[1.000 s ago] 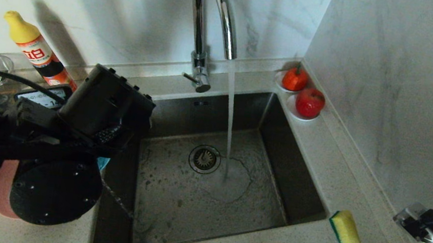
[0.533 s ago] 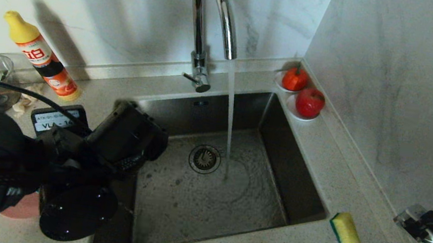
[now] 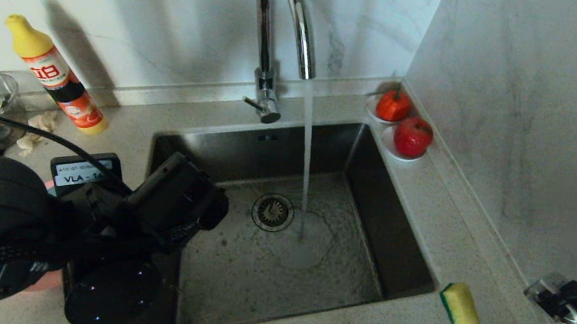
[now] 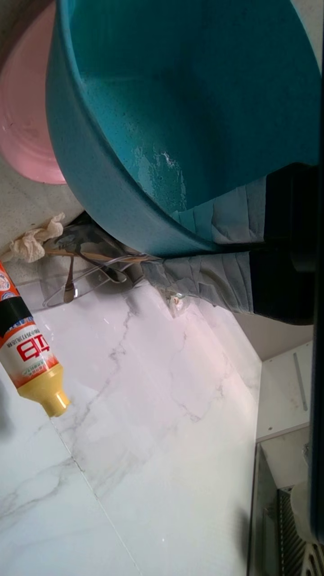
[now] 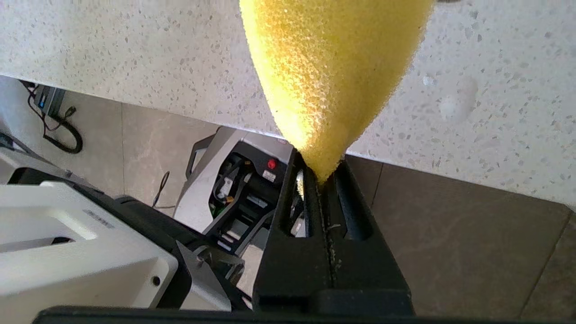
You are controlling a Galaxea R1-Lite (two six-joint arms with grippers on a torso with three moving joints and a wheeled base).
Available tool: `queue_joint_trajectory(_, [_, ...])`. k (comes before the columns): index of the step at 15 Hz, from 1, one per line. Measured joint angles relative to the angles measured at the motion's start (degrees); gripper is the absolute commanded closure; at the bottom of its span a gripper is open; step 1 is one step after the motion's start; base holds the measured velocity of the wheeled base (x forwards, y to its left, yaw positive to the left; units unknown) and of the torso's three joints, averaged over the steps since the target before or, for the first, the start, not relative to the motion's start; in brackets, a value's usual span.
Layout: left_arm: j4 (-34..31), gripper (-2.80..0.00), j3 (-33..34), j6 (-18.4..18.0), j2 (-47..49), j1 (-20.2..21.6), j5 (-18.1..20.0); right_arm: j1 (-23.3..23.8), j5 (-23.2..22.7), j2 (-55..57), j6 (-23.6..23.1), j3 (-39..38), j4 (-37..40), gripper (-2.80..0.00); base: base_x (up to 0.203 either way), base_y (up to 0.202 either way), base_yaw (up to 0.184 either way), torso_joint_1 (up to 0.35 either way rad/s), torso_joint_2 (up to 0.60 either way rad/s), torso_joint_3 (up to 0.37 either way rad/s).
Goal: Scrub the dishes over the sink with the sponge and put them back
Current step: Wipe the bowl
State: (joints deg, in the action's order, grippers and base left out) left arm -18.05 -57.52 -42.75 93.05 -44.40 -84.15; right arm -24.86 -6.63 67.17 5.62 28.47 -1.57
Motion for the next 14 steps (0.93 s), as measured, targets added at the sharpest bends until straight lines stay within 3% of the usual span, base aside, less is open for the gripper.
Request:
queue_joint_trajectory(9, [0.88,0.00,-1.74,-0.05,-4.87,-0.30,0.68,0.00,0.13,0.83,-0.24,0.08,-0.51,0.00,0.000,0.000,0.000,0.000,0.00,0.000])
queue_joint_trajectory(14, [14.87,0.00,-9.31,-0.38,-6.28,-1.01,2.83,0.00,0.18,1.16,-0.28,0.33,-0.51,0.00,0.000,0.000,0.000,0.000,0.00,0.000])
